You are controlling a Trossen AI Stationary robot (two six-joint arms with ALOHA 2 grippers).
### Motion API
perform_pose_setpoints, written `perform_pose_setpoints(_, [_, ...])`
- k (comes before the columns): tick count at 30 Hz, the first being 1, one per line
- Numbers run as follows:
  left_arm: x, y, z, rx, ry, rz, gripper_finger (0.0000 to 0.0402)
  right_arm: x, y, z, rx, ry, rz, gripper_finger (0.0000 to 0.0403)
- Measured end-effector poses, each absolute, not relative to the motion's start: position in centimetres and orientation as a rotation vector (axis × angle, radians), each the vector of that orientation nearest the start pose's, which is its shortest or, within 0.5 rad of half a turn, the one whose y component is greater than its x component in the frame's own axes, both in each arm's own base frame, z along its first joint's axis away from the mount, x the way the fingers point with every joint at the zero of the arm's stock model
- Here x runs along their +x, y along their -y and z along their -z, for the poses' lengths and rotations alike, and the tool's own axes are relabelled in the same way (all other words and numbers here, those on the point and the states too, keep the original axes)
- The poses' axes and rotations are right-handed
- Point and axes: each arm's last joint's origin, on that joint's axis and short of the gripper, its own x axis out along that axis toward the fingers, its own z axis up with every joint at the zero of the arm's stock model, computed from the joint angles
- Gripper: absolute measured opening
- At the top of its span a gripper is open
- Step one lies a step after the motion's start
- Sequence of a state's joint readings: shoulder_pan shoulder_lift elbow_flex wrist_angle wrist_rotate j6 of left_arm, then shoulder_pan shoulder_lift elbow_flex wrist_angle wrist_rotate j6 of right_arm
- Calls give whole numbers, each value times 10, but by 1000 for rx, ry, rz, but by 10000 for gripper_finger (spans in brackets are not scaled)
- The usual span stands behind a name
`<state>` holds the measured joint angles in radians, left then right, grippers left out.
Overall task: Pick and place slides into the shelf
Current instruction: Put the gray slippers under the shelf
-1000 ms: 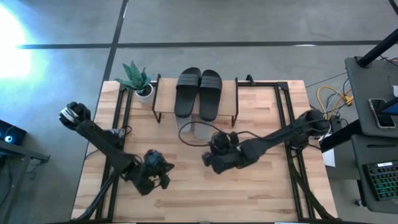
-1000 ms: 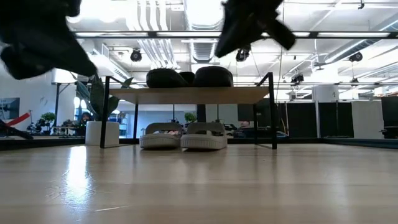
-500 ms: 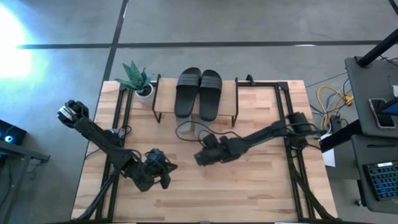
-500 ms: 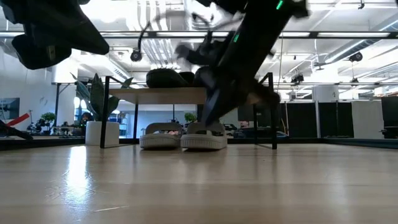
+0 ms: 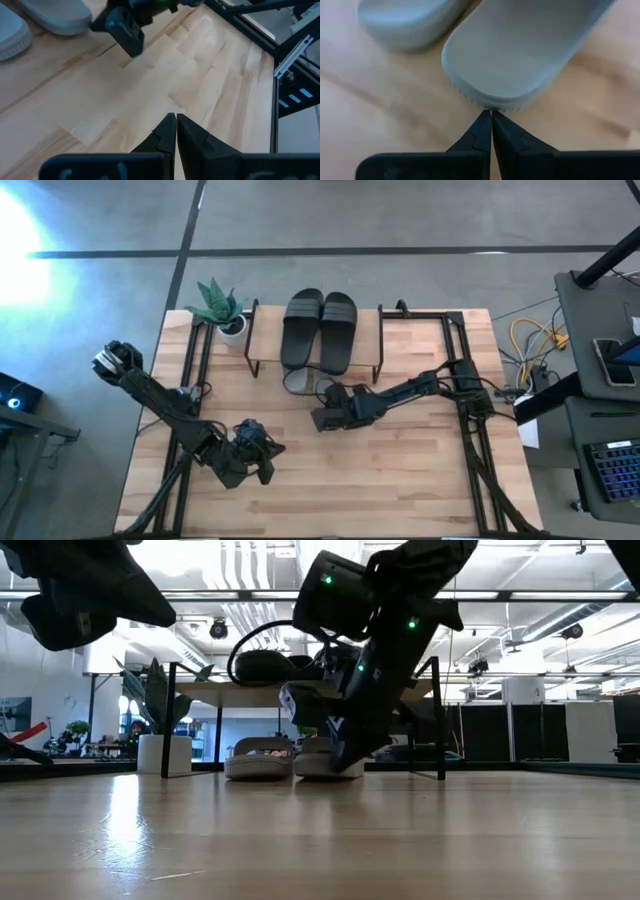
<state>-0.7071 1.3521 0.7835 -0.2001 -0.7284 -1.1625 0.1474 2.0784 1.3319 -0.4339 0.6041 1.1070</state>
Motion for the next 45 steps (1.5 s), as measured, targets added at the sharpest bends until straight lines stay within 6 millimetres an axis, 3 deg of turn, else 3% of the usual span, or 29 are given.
perform_pose_setpoints(5, [214, 158, -217, -619, -479, -339, 0, 402, -41, -136, 493, -640, 990, 9])
perform_pose_setpoints(9, [214, 158, -217, -618, -479, -339, 0, 400, -44, -145, 513, -657, 945, 9])
perform_pose_setpoints(15, [216, 156, -217, -671, -486, -344, 0, 388, -82, -182, 536, -694, 736, 9])
perform_pose_setpoints(20, [223, 146, -216, -724, -476, -392, 0, 353, -123, -226, 530, -659, 649, 9])
perform_pose_setpoints(26, [238, 122, -216, -545, -465, -456, 0, 298, -154, -256, 525, -662, 686, 9])
perform_pose_setpoints(31, [246, 98, -215, -350, -451, -570, 0, 263, -174, -261, 523, -676, 729, 9])
perform_pose_setpoints(36, [256, 83, -207, -219, -492, -637, 0, 242, -190, -258, 549, -687, 753, 9])
perform_pose_setpoints(40, [262, 81, -193, -82, -529, -698, 0, 230, -191, -251, 558, -690, 810, 9])
perform_pose_setpoints(45, [271, 72, -163, 36, -651, -770, 0, 220, -183, -246, 596, -668, 940, 9])
